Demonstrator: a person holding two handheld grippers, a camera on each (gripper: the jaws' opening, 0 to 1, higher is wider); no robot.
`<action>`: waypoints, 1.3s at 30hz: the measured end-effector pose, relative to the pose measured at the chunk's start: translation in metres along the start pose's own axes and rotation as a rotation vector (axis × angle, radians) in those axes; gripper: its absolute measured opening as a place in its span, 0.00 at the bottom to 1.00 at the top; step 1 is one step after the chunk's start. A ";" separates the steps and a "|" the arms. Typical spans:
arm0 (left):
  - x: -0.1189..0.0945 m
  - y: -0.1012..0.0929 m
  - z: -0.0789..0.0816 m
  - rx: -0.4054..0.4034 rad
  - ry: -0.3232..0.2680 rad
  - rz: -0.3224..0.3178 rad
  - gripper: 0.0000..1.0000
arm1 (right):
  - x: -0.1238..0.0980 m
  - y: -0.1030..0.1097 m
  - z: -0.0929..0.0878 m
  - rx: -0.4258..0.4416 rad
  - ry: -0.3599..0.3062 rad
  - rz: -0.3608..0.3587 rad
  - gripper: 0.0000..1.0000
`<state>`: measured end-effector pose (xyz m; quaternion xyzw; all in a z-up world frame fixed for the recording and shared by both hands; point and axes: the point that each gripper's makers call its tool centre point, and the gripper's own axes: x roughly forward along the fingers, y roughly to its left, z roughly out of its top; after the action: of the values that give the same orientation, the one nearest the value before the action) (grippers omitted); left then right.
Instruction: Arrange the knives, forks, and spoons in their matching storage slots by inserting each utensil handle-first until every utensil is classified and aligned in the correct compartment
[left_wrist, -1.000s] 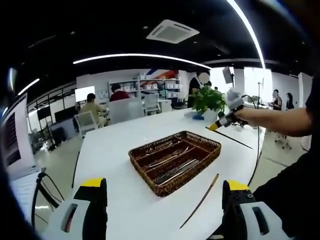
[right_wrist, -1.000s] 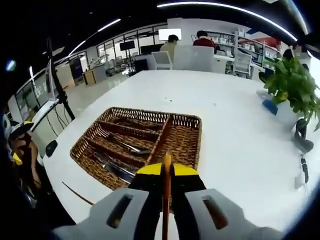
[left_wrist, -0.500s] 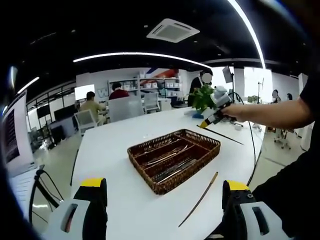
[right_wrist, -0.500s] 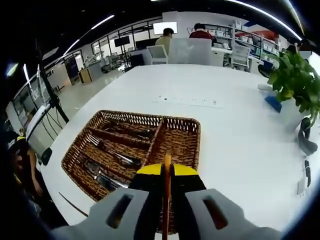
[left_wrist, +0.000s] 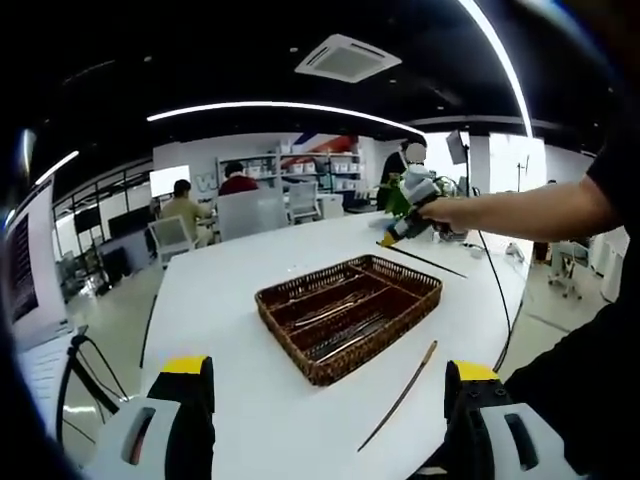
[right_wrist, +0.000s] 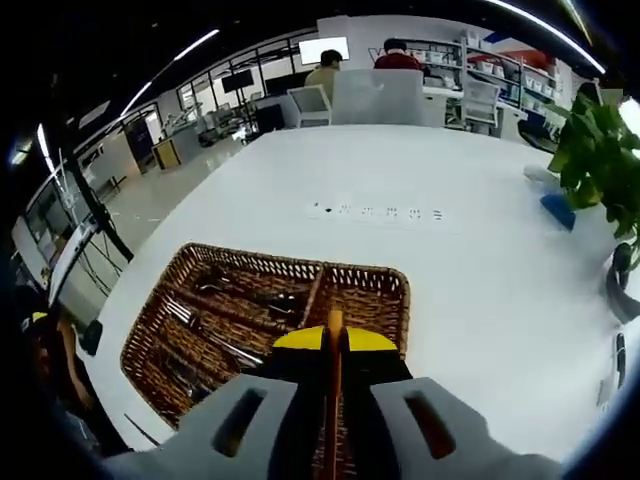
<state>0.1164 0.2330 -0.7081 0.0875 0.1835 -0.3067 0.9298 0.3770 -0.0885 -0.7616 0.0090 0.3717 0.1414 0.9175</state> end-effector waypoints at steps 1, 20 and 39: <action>0.000 0.000 -0.001 0.001 0.002 0.000 1.00 | 0.003 0.001 0.005 0.000 0.001 0.000 0.02; -0.006 0.005 -0.011 -0.016 0.013 0.020 1.00 | 0.026 0.001 0.053 -0.012 0.017 -0.013 0.02; -0.003 0.009 -0.019 -0.011 0.042 0.024 1.00 | 0.046 0.000 0.036 -0.023 0.041 -0.015 0.02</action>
<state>0.1144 0.2468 -0.7236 0.0909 0.2036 -0.2927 0.9299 0.4328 -0.0735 -0.7667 -0.0076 0.3888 0.1389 0.9108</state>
